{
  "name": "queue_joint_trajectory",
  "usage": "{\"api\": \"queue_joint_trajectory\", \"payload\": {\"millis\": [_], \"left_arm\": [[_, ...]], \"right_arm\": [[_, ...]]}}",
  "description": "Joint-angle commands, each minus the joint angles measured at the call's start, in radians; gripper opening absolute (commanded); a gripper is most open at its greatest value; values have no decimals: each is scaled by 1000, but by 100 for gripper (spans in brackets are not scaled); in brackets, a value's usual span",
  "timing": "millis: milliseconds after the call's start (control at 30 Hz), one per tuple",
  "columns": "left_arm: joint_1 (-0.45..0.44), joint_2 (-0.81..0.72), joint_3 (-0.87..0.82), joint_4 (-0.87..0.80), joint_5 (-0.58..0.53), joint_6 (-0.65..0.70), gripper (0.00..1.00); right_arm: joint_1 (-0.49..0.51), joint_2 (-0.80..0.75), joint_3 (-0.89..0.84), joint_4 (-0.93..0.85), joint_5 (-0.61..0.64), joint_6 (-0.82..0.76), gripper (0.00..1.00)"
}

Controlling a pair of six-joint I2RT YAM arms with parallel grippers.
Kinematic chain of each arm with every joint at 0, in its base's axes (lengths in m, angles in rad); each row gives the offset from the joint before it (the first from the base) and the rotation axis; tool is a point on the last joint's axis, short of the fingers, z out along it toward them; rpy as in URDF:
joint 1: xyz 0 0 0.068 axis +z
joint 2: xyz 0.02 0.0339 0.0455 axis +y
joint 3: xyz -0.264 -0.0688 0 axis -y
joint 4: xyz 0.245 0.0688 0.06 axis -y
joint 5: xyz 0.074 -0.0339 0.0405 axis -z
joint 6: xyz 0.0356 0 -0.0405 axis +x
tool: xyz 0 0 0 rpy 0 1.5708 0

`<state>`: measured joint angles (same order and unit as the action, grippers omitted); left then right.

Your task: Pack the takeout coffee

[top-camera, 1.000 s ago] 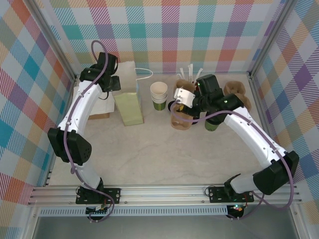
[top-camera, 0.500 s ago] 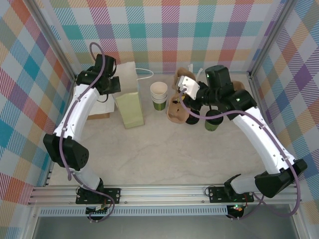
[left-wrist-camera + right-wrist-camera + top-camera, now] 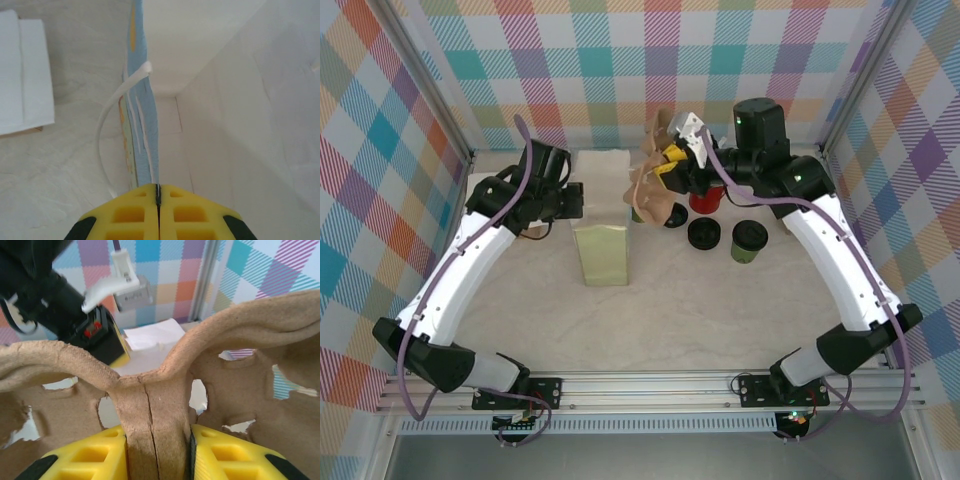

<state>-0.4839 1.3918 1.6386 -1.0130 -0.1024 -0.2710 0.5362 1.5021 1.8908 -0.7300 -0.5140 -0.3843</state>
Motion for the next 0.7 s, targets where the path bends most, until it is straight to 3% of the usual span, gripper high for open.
{"api": "queue_joint_trajectory", "payload": {"millis": [0, 267, 667], "left_arm": [[-29, -51, -49, 62, 65, -64, 0], [-58, -102, -147, 192, 149, -119, 0], [-77, -129, -247, 307, 231, -178, 0]], "right_arm": [[2, 33, 56, -3, -145, 128, 32], [4, 118, 85, -22, -287, 250, 32], [4, 230, 95, -93, -396, 340, 31]]}}
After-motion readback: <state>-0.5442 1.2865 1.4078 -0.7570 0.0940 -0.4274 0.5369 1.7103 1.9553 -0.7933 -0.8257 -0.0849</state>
